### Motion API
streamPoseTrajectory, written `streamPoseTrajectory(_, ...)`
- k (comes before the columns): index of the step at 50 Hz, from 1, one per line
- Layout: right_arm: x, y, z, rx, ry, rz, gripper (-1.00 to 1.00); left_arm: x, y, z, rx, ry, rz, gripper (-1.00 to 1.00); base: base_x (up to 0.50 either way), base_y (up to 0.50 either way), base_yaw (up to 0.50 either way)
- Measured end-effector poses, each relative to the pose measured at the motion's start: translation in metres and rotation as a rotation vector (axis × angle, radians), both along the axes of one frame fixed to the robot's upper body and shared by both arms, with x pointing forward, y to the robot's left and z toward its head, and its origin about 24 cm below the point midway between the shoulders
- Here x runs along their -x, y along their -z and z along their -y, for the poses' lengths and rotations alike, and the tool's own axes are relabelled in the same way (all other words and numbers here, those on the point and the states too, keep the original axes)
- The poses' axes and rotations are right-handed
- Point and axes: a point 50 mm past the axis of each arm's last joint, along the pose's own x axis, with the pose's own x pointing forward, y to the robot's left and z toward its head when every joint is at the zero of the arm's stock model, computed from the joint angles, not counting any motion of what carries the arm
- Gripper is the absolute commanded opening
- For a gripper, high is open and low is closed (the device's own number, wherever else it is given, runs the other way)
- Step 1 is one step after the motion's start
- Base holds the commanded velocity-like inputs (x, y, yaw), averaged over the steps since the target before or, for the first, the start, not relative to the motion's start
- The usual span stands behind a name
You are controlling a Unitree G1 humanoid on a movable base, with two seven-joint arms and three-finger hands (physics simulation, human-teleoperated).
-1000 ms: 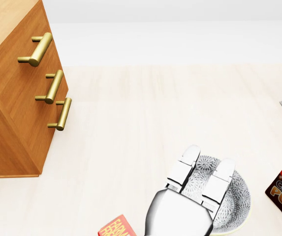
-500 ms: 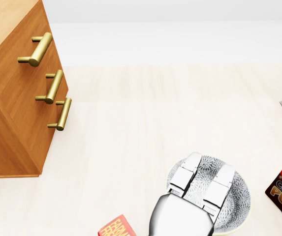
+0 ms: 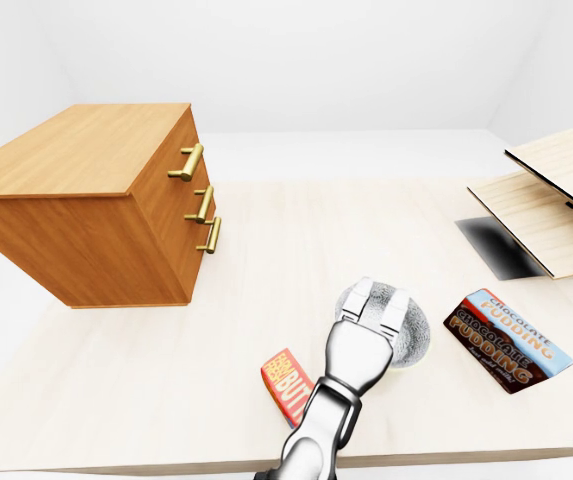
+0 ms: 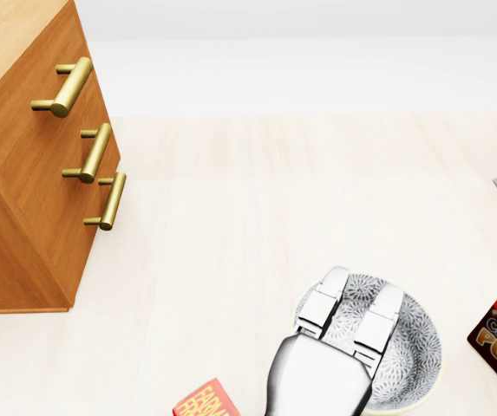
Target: Close the top drawer of the cabinet and put the bowl on top of it.
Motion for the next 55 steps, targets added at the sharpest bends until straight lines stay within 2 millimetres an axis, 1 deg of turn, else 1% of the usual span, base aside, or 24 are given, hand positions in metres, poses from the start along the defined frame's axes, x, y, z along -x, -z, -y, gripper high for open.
streamPoseTrajectory(30, 0.001, -0.001, 0.001, -0.005, -0.002, 0.005, 1.00, -0.007, 0.013, 0.008, -0.005, -0.009, -0.027, 1.00, 0.00, 0.00, 0.00)
streamPoseTrajectory(55, 0.002, -0.002, 0.002, -0.006, -0.004, 0.006, 1.00, -0.014, 0.030, 0.011, -0.007, -0.027, -0.067, 1.00, 0.00, 0.00, 0.00)
